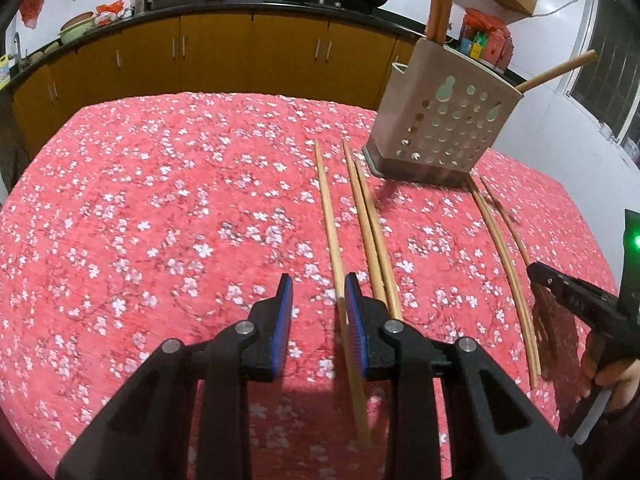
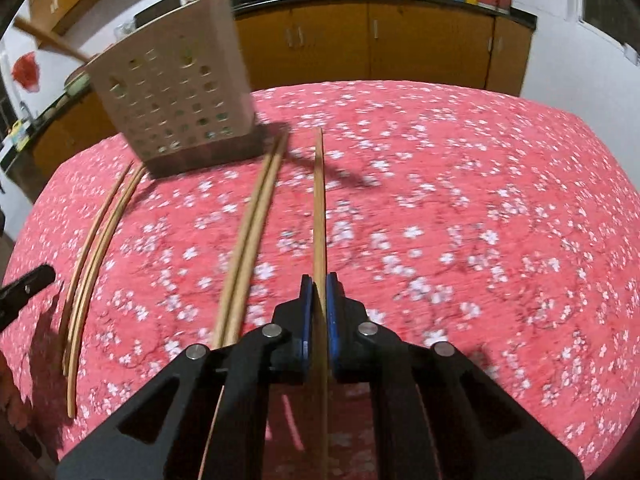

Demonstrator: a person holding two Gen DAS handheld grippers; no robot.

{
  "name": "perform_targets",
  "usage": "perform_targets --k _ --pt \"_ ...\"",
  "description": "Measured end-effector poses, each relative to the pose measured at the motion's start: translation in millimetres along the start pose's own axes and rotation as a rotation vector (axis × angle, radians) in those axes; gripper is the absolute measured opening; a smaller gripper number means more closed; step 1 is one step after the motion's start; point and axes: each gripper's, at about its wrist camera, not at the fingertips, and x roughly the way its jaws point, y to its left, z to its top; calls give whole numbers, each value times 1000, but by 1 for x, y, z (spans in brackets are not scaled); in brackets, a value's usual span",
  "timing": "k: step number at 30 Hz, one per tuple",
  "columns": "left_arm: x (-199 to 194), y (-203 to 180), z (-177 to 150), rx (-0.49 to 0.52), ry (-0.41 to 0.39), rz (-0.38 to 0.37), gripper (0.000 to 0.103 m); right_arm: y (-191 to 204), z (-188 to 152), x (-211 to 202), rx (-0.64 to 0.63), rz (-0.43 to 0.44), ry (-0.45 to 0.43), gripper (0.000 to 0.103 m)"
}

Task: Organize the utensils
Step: 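Lower the right tool onto a chopstick and close it while the left tool grasps another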

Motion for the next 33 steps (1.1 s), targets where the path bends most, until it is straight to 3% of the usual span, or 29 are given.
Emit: perform_targets --k 7,14,17,27,33 --pt "11 -11 -5 27 31 -18 23 -6 -3 -4 11 17 1 8" --pt "22 -23 -12 86 49 42 18 -5 -11 -13 16 23 5 8" --pt "24 -24 -13 98 39 71 10 -4 -13 -14 8 19 0 8" --pt "32 13 8 26 24 167 8 -4 1 -3 3 -19 -29 8" --pt "35 28 16 -22 5 160 8 -7 9 5 12 -19 -43 8"
